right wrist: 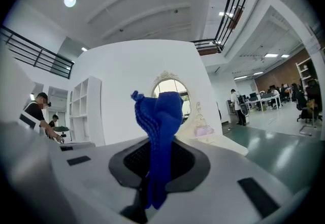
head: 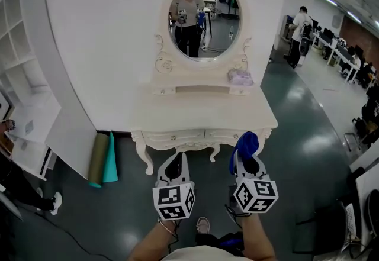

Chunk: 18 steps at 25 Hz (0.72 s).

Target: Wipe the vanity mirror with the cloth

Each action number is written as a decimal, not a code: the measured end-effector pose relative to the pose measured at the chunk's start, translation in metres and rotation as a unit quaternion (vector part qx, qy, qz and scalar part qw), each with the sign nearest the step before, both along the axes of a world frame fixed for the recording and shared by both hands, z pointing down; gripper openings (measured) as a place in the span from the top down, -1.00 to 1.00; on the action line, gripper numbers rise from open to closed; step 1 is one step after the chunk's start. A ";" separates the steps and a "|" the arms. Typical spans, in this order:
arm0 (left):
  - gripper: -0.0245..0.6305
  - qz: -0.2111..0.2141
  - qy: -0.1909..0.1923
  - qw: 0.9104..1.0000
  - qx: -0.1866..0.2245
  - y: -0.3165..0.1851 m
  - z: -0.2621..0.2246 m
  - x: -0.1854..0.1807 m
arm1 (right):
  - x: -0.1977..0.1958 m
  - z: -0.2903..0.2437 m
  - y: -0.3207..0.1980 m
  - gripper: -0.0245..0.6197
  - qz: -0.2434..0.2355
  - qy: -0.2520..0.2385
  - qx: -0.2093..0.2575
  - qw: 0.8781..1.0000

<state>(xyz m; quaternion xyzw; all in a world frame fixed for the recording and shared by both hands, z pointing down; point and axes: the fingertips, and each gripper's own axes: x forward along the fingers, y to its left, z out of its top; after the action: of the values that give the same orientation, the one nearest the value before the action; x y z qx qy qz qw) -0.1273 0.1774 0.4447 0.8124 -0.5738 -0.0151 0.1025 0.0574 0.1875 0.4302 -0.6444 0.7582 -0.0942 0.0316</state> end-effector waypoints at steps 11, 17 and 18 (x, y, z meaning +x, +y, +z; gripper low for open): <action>0.91 -0.028 -0.007 0.999 0.025 -0.131 -0.025 0.041 | 0.047 -0.020 -0.144 0.73 -0.027 0.017 0.012 0.999; 0.91 -0.035 -0.005 0.999 0.006 -0.171 -0.009 0.056 | 0.060 -0.006 -0.189 0.73 -0.045 0.009 -0.006 0.999; 0.91 -0.035 -0.007 0.999 0.001 -0.177 -0.006 0.058 | 0.060 -0.004 -0.195 0.73 -0.047 0.008 -0.009 0.999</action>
<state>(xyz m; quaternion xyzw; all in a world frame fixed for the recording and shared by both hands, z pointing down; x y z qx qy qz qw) -0.0691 0.0009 0.4390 0.7920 -0.6026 -0.0134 0.0967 0.1178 -0.0072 0.4267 -0.6088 0.7872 -0.0968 0.0154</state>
